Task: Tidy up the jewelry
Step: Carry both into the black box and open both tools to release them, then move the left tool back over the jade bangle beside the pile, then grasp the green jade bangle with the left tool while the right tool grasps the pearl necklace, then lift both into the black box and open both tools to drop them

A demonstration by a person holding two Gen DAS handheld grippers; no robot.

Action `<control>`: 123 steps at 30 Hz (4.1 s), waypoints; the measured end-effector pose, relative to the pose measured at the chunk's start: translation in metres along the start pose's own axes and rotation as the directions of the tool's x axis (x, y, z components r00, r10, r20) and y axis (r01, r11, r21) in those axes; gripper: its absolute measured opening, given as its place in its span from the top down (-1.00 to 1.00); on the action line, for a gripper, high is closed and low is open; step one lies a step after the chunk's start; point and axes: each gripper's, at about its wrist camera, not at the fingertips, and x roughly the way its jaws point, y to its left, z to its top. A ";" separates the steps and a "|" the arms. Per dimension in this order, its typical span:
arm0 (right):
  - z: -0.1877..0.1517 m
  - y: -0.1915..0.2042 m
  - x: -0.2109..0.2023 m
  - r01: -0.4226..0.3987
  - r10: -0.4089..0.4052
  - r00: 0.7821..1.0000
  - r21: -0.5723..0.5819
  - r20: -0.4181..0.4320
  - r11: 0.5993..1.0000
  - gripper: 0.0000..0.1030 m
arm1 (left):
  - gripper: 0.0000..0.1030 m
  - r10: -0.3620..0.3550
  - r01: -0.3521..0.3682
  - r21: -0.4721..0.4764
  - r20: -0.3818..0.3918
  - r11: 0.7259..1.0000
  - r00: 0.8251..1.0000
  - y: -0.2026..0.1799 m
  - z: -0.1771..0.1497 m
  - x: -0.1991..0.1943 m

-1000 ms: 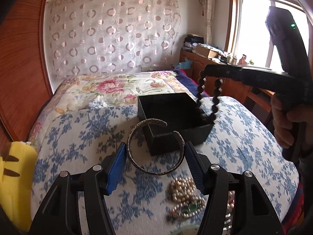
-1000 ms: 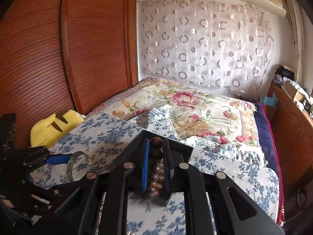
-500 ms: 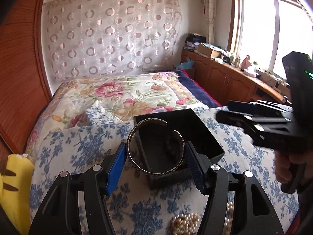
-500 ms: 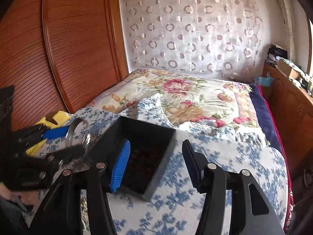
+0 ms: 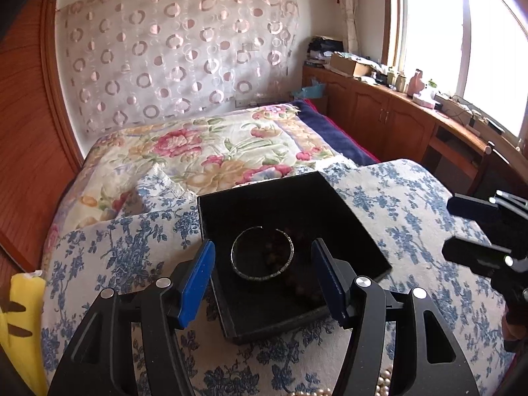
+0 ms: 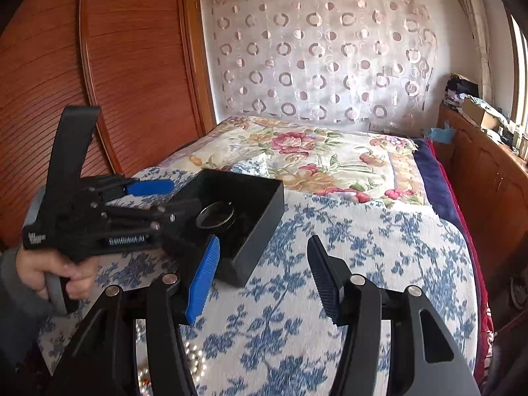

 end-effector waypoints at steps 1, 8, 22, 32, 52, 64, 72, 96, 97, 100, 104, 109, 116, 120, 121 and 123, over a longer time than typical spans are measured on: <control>-0.005 0.001 -0.005 -0.003 0.003 1.000 0.002 0.002 1.000 -0.13 | -0.13 -0.002 0.002 -0.001 0.000 1.000 1.000 0.001 -0.002 -0.005; -0.036 0.015 -0.019 -0.041 0.041 0.999 -0.002 -0.030 0.999 -0.10 | -0.14 -0.027 0.027 0.023 -0.005 0.999 1.000 -0.003 -0.029 -0.043; -0.090 0.049 -0.021 -0.083 0.077 0.985 -0.037 -0.152 0.996 0.43 | -0.16 -0.059 0.059 0.004 -0.059 0.998 0.997 -0.006 -0.107 -0.085; -0.102 0.062 -0.010 -0.085 0.059 0.970 -0.101 -0.236 0.991 0.49 | -0.16 -0.040 0.038 -0.029 -0.093 0.999 0.995 0.006 -0.134 -0.091; -0.105 0.057 -0.023 -0.085 0.065 0.972 -0.081 -0.228 0.993 0.66 | 0.00 -0.078 0.072 -0.042 -0.155 0.996 0.985 0.011 -0.162 -0.093; -0.106 0.062 -0.012 -0.090 0.063 0.965 -0.094 -0.254 0.992 0.66 | 0.85 -0.082 0.083 -0.001 -0.149 0.997 0.985 0.005 -0.162 -0.093; -0.101 0.067 0.000 -0.088 0.049 0.961 -0.132 -0.271 0.987 0.66 | 0.86 -0.062 0.060 -0.017 -0.143 0.998 0.988 0.009 -0.162 -0.094; -0.055 0.057 -0.039 -0.028 0.016 0.995 -0.127 -0.099 0.992 0.84 | 0.86 -0.014 0.011 -0.044 -0.059 0.999 0.998 0.020 -0.146 -0.106; -0.050 0.057 -0.042 -0.023 0.012 0.996 -0.130 -0.086 0.991 0.84 | 0.86 -0.009 0.007 -0.046 -0.051 0.999 0.999 0.022 -0.144 -0.109; -0.037 0.055 -0.048 -0.014 0.007 0.998 -0.133 -0.054 0.991 0.84 | 0.86 0.009 -0.010 -0.054 -0.021 0.999 1.000 0.027 -0.137 -0.116; -0.021 0.057 -0.056 -0.007 0.004 1.000 -0.145 -0.019 0.989 0.84 | 0.86 0.023 -0.022 -0.061 0.009 0.998 1.000 0.033 -0.127 -0.122; -0.002 0.059 -0.062 0.002 0.000 1.000 -0.159 0.017 0.987 0.84 | 0.86 0.025 -0.023 -0.053 0.052 0.998 0.998 0.031 -0.110 -0.128; 0.021 0.060 -0.066 -0.014 0.023 0.998 -0.155 0.051 0.988 0.84 | 0.86 0.019 -0.013 -0.053 0.107 0.999 0.994 0.026 -0.081 -0.124; 0.034 0.062 -0.070 -0.016 0.029 0.997 -0.159 0.076 0.987 0.84 | 0.86 0.012 -0.006 -0.051 0.128 0.999 0.992 0.022 -0.068 -0.119; 0.038 0.063 -0.071 -0.020 0.033 0.996 -0.159 0.081 0.987 0.84 | 0.86 0.011 -0.004 -0.051 0.132 0.999 0.991 0.021 -0.065 -0.119; 0.043 0.061 -0.071 -0.027 0.041 0.995 -0.155 0.086 0.987 0.84 | 0.86 0.011 -0.003 -0.051 0.142 0.999 0.990 0.020 -0.059 -0.117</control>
